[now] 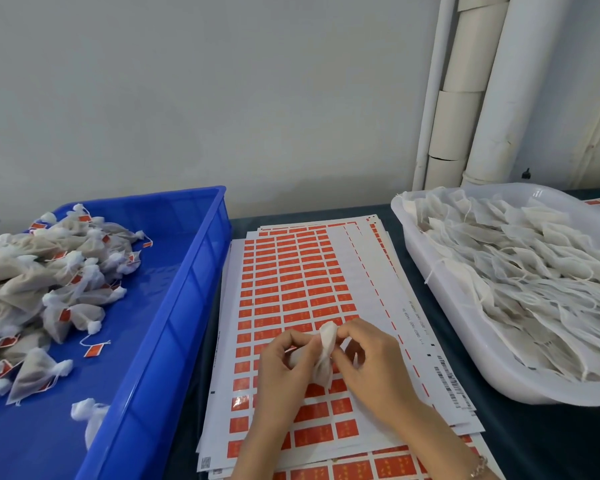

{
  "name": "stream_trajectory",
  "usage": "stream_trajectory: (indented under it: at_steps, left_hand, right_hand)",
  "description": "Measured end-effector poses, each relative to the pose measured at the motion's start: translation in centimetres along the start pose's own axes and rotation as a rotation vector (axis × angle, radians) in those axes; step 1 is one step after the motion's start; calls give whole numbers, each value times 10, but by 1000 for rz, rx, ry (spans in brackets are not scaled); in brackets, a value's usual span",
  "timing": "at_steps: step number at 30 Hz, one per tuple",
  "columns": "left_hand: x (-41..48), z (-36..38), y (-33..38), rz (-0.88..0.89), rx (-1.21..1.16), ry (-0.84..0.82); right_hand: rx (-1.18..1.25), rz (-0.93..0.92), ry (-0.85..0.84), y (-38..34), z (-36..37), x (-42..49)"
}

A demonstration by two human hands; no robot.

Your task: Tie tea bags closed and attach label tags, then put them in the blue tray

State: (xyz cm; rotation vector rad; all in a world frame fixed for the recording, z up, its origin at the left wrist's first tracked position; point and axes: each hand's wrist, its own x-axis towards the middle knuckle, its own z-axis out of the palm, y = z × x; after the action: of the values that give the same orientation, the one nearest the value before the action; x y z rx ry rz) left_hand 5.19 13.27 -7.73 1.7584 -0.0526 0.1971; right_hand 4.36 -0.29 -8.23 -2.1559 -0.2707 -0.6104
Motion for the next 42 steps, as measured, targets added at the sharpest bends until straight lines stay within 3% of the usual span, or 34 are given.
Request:
stream_trajectory:
  at_steps: [13, 20, 23, 31, 42]
  left_hand:
    - [2, -1, -3, -7, 9, 48]
    - [-4, 0, 7, 17, -149, -87]
    - [-5, 1, 7, 85, -113, -142]
    - [-3, 2, 2, 100, -79, -35]
    - [-5, 1, 6, 92, -146, -111]
  right_hand:
    - [90, 62, -10, 0, 2, 2]
    - [104, 48, -116, -2, 0, 0]
    - [107, 23, -133, -4, -2, 0]
    - [4, 27, -100, -1, 0, 0]
    - [-74, 40, -22, -6, -3, 1]
